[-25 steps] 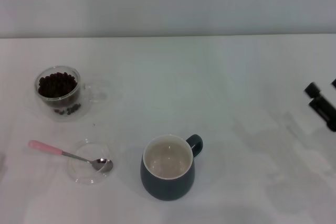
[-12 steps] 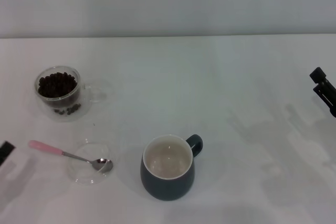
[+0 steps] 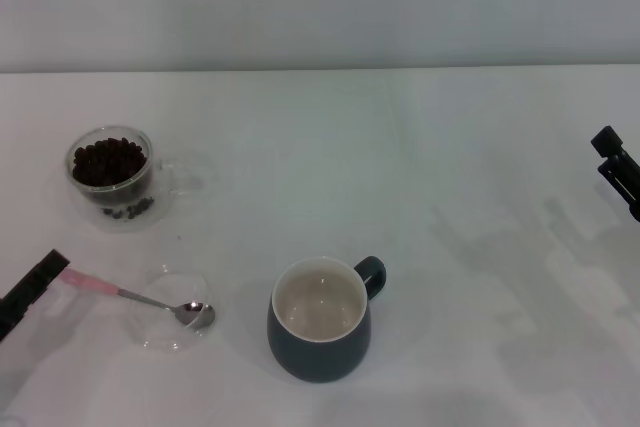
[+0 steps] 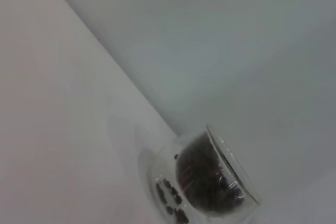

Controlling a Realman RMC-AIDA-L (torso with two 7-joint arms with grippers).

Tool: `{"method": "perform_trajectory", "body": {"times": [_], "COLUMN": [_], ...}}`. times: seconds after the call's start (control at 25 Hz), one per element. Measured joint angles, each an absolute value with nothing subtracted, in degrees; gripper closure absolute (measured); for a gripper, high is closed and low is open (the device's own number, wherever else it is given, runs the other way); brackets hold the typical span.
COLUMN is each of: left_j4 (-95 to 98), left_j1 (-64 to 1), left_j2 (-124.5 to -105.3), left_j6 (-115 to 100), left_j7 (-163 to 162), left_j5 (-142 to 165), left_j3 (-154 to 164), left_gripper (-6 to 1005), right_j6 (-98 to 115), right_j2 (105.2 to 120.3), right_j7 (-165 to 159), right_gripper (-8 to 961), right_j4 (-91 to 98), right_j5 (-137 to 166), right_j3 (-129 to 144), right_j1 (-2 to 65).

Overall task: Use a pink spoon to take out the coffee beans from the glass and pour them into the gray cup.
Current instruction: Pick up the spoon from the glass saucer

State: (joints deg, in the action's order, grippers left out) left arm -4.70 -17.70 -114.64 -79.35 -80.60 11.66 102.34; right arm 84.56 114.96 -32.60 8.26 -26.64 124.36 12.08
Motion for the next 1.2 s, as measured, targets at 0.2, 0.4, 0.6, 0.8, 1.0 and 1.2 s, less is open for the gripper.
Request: {"method": "perform_trajectory", "body": {"times": [0.2,0.4,0.6,0.8,1.0,1.2], "left_j4": [-4.29,-4.14,-4.05,-4.03,-4.01,-3.86], "left_j1": [-19.53,-20.44,-21.07,-21.17,-21.35,-21.5], "left_j2": [-114.68,-114.58,-114.61,-114.57,-114.52,-114.51], "left_j6": [-77.04,-75.59,-75.53,-75.49,-75.0,-75.1], "left_j7": [-81.68,-82.68,-82.56,-82.18,-81.92,-80.82], "left_j5": [13.62,15.04,16.11,16.11,16.18,16.15], "left_j3": [102.41,102.44,102.48,102.48,102.48,102.48], "left_gripper": [111,110,110,225,380,583], "right_j6": [84.56,84.57,84.56,84.56,84.55,84.55], "right_j2": [115.02,115.05,115.05,115.05,115.05,115.05], "right_j7": [-32.6,-32.6,-32.6,-32.6,-32.6,-32.6], "right_gripper": [91,91,92,92,92,92], "right_j4": [8.26,8.26,8.27,8.8,8.87,8.98], "right_j5": [-26.64,-26.64,-26.63,-26.63,-26.63,-26.63], "right_j3": [124.36,124.36,124.36,124.36,124.36,124.36], "right_j1": [12.09,12.12,12.13,12.13,12.13,12.13]}}
